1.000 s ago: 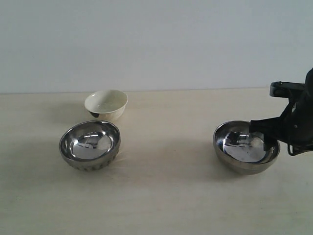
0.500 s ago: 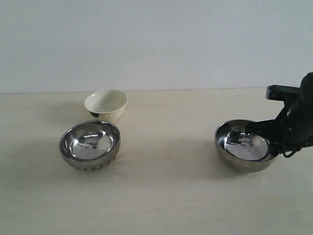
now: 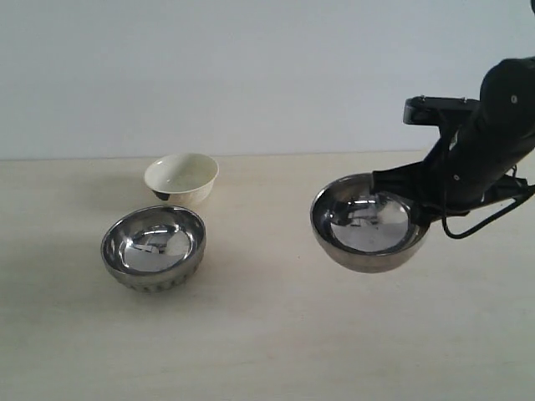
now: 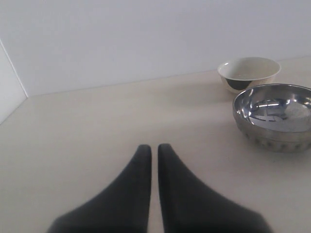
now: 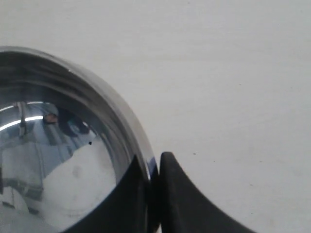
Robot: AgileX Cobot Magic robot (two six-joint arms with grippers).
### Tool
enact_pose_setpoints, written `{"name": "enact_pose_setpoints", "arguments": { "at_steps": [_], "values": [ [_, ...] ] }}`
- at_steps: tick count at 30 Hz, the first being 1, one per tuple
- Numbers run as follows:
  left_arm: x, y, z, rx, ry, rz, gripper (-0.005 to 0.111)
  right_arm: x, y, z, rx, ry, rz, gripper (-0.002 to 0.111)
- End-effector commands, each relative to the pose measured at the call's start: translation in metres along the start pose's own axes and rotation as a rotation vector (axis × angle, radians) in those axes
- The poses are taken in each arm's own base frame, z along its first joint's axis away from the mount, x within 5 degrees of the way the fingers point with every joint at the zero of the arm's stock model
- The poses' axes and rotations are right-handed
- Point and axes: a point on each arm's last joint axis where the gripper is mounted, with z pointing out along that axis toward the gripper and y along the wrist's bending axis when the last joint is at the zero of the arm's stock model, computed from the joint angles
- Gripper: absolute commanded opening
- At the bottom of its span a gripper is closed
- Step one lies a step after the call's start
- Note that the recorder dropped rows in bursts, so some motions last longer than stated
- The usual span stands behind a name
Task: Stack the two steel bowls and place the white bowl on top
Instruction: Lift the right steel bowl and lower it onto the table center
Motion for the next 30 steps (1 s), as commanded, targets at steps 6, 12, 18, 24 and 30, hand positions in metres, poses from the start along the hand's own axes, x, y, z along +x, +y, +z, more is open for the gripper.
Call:
{"name": "enact_pose_setpoints", "arguments": {
  "at_steps": [6, 12, 18, 24, 30],
  "values": [
    [0.0, 0.0, 0.0, -0.001, -0.009, -0.017, 0.004, 0.005, 0.044, -0.012, -0.116, -0.027, -0.03, 0.0],
    [0.0, 0.0, 0.0, -0.001, -0.009, -0.017, 0.004, 0.011, 0.069, 0.003, -0.186, -0.034, -0.016, 0.0],
    [0.0, 0.0, 0.0, -0.001, -0.009, -0.017, 0.004, 0.019, 0.077, 0.03, -0.186, 0.004, -0.014, 0.0],
    [0.0, 0.0, 0.0, -0.001, -0.009, -0.017, 0.004, 0.025, 0.077, 0.054, -0.18, 0.029, 0.007, 0.0],
    [0.0, 0.0, 0.0, -0.001, -0.009, -0.017, 0.004, 0.028, 0.077, 0.07, -0.172, 0.031, 0.011, 0.0]
  ]
}}
